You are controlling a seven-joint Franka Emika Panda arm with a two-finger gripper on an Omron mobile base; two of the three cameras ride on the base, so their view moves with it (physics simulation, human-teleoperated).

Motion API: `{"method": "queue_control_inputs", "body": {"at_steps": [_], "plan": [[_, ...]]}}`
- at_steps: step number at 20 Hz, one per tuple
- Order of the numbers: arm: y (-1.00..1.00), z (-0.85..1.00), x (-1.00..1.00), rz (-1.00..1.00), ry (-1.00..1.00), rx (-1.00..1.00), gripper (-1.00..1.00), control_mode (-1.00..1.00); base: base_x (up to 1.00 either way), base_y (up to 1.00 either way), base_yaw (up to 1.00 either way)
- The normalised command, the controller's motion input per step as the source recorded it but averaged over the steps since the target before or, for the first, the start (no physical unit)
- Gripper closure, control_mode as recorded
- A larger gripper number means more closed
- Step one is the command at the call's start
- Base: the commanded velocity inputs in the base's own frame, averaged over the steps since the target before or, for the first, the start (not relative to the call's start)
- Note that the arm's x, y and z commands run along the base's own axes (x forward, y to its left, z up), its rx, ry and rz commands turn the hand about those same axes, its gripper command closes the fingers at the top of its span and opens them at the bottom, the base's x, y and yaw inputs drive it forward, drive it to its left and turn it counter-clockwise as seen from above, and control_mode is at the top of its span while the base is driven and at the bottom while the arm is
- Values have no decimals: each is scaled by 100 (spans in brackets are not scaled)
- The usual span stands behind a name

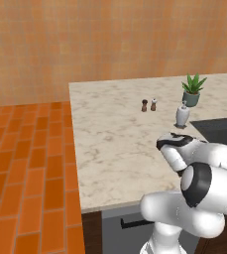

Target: Pick up the sponge from the counter and clean the cutting board by briefly scrubbing or pressing down on the cutting board. Once finished, release the sponge.

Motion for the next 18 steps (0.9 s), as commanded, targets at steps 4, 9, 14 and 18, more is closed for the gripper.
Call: {"method": "queue_control_inputs", "body": {"at_steps": [4,9,14,18], "plan": [[33,24,35,18,40,10,100,-100,0,0,0],[44,1,23,22,33,7,100,-100,0,0,0],[38,-12,1,18,17,0,100,-100,0,0,0],[28,-45,3,13,6,0,100,-100,0,0,0]]}}
